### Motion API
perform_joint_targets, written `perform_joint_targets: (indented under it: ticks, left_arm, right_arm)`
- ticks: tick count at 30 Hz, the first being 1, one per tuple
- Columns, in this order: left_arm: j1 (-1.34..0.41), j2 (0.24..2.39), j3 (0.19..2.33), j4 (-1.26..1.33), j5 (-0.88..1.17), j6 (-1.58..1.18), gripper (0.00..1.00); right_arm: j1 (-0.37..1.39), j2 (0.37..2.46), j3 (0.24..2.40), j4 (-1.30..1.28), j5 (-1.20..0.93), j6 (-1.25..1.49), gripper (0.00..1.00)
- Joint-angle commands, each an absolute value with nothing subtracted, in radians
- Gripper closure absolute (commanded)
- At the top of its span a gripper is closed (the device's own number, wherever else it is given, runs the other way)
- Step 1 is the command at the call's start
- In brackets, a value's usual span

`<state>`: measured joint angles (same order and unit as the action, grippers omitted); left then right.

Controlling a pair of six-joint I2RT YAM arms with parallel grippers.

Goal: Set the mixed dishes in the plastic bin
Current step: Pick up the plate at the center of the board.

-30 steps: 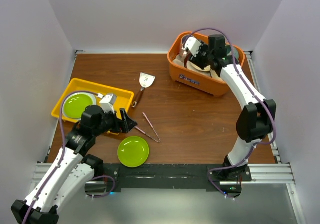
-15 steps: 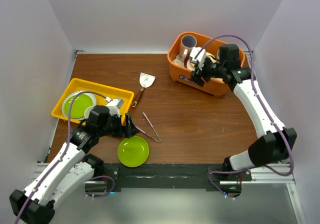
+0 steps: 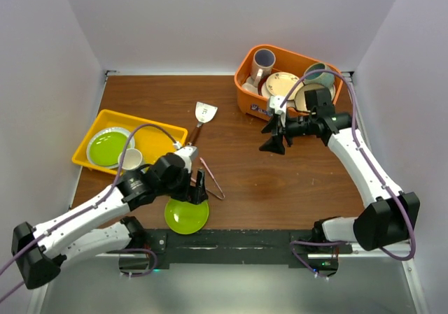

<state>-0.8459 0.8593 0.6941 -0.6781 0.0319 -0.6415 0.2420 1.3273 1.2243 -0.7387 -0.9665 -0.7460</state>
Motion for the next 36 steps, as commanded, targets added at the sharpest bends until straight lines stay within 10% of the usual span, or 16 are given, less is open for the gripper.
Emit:
perform_joint_targets:
  ticks: [1, 36]
  left_arm:
    - [-0.971, 0.946, 0.785, -0.716, -0.151, -0.722, 0.12]
    - [-1.44, 1.743, 1.115, -1.023, -0.569, -1.052, 0.43]
  right_arm:
    - [0.244, 1.261, 1.171, -0.77, -1.046, -0.782, 0.32]
    - [0.212, 1.173, 1.009, -0.696, -1.0, -0.782, 0.27]
